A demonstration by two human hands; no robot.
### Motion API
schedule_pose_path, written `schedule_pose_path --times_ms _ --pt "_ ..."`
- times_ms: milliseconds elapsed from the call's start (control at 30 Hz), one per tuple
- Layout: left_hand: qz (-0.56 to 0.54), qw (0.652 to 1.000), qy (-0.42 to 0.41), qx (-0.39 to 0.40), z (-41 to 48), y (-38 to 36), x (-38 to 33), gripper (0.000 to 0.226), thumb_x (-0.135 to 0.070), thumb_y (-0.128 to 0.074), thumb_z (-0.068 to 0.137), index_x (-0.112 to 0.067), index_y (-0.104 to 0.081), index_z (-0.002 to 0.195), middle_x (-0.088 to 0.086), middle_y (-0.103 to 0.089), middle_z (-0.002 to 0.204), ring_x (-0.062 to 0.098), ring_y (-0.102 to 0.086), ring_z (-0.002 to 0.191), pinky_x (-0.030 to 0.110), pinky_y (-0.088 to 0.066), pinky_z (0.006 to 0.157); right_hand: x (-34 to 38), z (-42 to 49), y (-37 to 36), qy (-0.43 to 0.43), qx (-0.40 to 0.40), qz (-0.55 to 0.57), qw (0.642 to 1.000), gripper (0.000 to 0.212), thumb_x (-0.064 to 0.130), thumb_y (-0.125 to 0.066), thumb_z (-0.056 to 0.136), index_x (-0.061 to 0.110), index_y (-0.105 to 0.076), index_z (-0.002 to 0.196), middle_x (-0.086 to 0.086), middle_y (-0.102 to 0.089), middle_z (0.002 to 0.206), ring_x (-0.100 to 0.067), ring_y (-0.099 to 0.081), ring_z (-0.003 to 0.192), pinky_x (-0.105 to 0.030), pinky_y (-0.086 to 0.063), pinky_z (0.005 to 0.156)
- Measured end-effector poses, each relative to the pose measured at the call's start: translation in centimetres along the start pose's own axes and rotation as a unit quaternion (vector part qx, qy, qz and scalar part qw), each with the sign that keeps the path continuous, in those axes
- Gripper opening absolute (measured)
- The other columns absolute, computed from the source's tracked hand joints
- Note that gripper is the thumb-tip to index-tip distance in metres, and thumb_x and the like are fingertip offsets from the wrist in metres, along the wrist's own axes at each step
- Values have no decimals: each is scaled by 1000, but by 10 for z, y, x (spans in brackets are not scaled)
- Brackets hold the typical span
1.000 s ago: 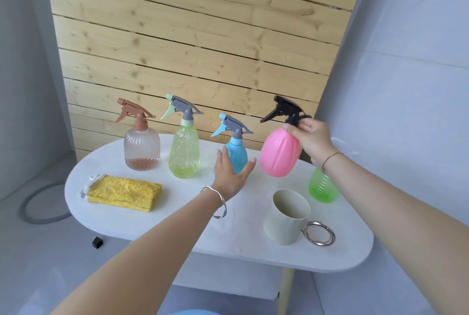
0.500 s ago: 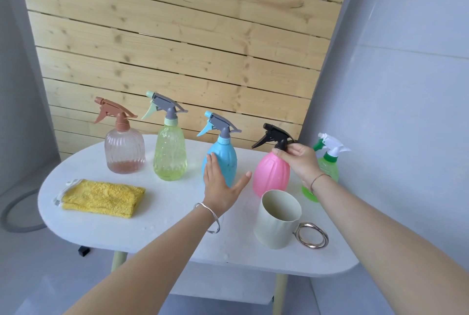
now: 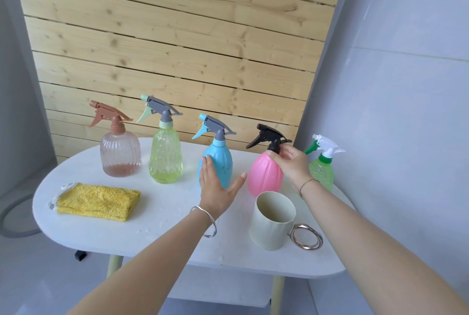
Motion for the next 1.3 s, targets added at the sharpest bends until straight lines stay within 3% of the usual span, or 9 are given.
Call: schedule_pose_path --times_ms 167,267,367,467,800,933,1033,1133,1300 --pt "-39 999 -16 -19 -3 1 -7 99 -45 -65 86 -9 -2 154 2 -7 162 16 -2 149 34 -6 121 16 -28 40 115 -161 -112 974 24 21 -75 78 13 -59 95 -2 -64 93 -12 -58 80 -31 -47 79" --pt "-65 996 -41 -38 -8 -3 -20 97 -44 -68 84 -13 -8 154 -2 -14 160 14 -9 147 28 -9 118 33 -19 77 213 -252 -253 910 48 19 -76 75 11 -54 116 -6 -52 120 -22 -48 107 -35 -37 92" --pt "-79 994 -58 -45 -13 -10 -35 96 -44 -69 83 -14 -12 154 -3 -17 160 12 -10 147 21 -8 114 19 12 102 99 -138 -337 926 75 28 -75 76 14 -37 140 -8 -38 146 -27 -31 136 -37 -28 105" --pt "-80 994 -62 -34 -19 -17 -47 96 -45 -69 83 -15 -12 154 -4 -14 160 11 -9 147 19 -7 112 0 18 110 53 -66 -333 939 52 31 -71 77 14 -50 121 -11 -54 123 -35 -50 117 -39 -42 88" --pt "-150 984 -83 38 -47 -3 -96 93 -46 -75 79 -25 -20 151 -10 -25 151 2 -18 139 21 -15 111 107 -53 129 219 -178 -158 946 19 19 -77 76 18 -59 84 0 -61 80 -18 -57 74 -27 -42 66" --pt "-126 982 -128 64 -64 21 -126 110 -54 -82 62 -30 -19 150 -21 -26 139 -7 -21 129 18 -19 106 182 -91 115 247 -66 -83 963 13 21 -77 78 19 -65 81 9 -65 74 0 -58 67 -13 -44 63" --pt "-130 978 -141 83 -78 49 -139 100 -42 -89 61 -34 -30 142 -31 -41 128 -16 -38 119 6 -30 96 206 -125 89 204 52 -15 978 10 18 -77 78 21 -69 83 6 -66 76 -2 -60 70 -18 -49 70" --pt "-137 975 -144 98 -98 78 -142 75 -33 -90 63 -30 -48 126 -20 -61 112 -6 -58 104 9 -44 82 208 -154 65 161 95 66 980 14 15 -75 79 17 -70 91 2 -68 82 -10 -63 77 -29 -53 79" --pt "-120 980 -141 67 -134 131 -134 66 -37 -89 64 -40 -50 118 -20 -60 113 -12 -51 108 0 -36 79 201 -188 33 73 139 125 980 48 22 -80 74 7 -59 114 -7 -73 95 -14 -66 87 -33 -51 84"
Point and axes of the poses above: each hand's wrist, its own z-axis towards the middle knuckle, its own y-axis out of the back of the hand, x = y × z, the point moved 2 cm from there along z, towards the middle knuckle
